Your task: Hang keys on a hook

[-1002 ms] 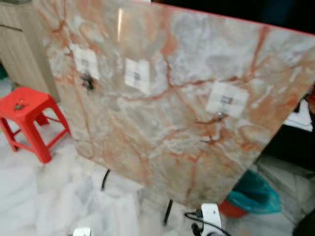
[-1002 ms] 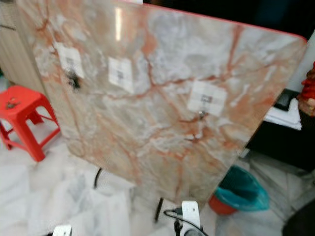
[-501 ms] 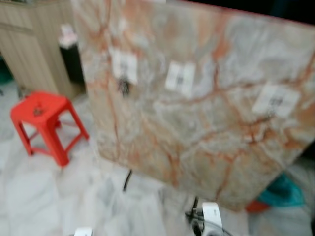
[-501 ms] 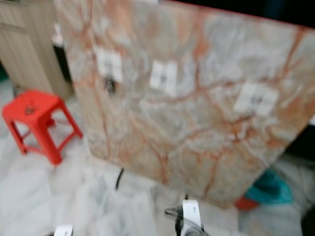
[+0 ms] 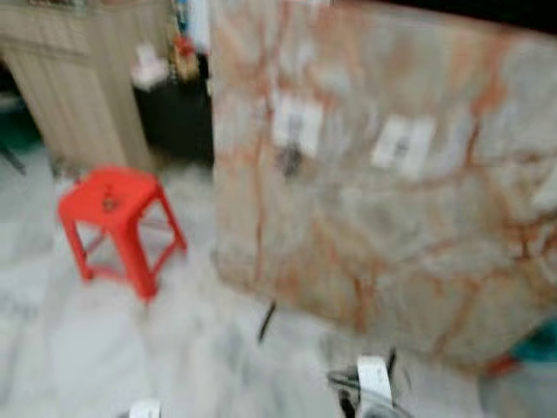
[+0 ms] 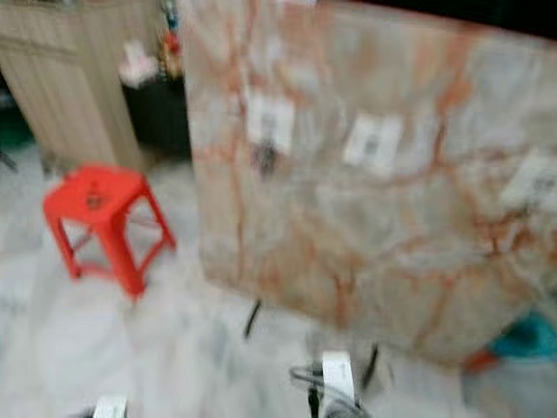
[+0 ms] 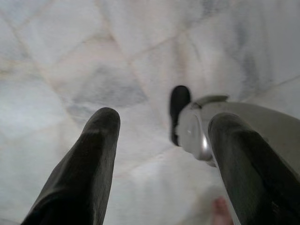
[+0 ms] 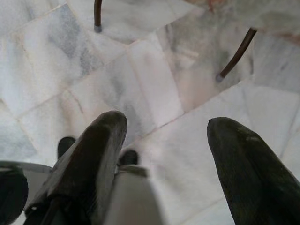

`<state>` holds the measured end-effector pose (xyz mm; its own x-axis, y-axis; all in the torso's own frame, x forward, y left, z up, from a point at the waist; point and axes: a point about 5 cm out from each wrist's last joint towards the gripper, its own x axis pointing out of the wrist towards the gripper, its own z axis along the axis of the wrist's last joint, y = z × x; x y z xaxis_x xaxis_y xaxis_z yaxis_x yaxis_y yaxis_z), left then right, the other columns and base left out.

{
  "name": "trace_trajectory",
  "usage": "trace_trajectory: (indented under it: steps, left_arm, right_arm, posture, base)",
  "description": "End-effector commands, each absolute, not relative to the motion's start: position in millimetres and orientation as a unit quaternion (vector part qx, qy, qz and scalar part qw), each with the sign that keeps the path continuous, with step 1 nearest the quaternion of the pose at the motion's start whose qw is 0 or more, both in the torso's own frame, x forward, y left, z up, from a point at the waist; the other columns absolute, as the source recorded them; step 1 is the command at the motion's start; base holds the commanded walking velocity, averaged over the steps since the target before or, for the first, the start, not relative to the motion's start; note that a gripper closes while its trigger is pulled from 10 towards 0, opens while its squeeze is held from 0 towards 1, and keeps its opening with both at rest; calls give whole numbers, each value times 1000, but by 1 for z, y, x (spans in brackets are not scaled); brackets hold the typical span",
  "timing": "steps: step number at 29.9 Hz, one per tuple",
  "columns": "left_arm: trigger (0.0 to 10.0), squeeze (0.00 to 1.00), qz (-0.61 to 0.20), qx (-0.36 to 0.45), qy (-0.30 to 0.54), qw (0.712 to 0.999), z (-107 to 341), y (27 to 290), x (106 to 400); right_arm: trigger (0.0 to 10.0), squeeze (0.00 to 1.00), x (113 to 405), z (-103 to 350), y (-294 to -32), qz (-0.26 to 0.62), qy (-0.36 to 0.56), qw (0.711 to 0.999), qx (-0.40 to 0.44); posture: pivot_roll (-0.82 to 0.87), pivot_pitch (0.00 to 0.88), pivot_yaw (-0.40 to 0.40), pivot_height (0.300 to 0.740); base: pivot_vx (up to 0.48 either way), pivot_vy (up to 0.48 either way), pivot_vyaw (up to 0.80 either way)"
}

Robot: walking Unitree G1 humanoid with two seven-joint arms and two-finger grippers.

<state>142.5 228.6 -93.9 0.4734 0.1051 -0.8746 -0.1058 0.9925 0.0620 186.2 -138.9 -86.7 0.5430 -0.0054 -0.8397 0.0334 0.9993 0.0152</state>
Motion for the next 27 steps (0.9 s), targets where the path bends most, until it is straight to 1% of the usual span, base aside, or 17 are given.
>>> trace_trajectory:
  steps: [1, 27]
  left_arm:
    - [10000, 0, 47, -5, 515, 856, -97, 219, 140]
    - [10000, 0, 24, 12, 519, 854, -97, 218, 139]
  right_arm:
    - [10000, 0, 180, -90, -148, -22, 486, 874, 12]
    - [10000, 0, 176, -91, -147, -20, 480, 877, 17]
  posture:
    - [40, 0, -90, 740]
    - [32, 0, -73, 740]
  base:
    - [0, 480, 0]
    - [0, 480, 0]
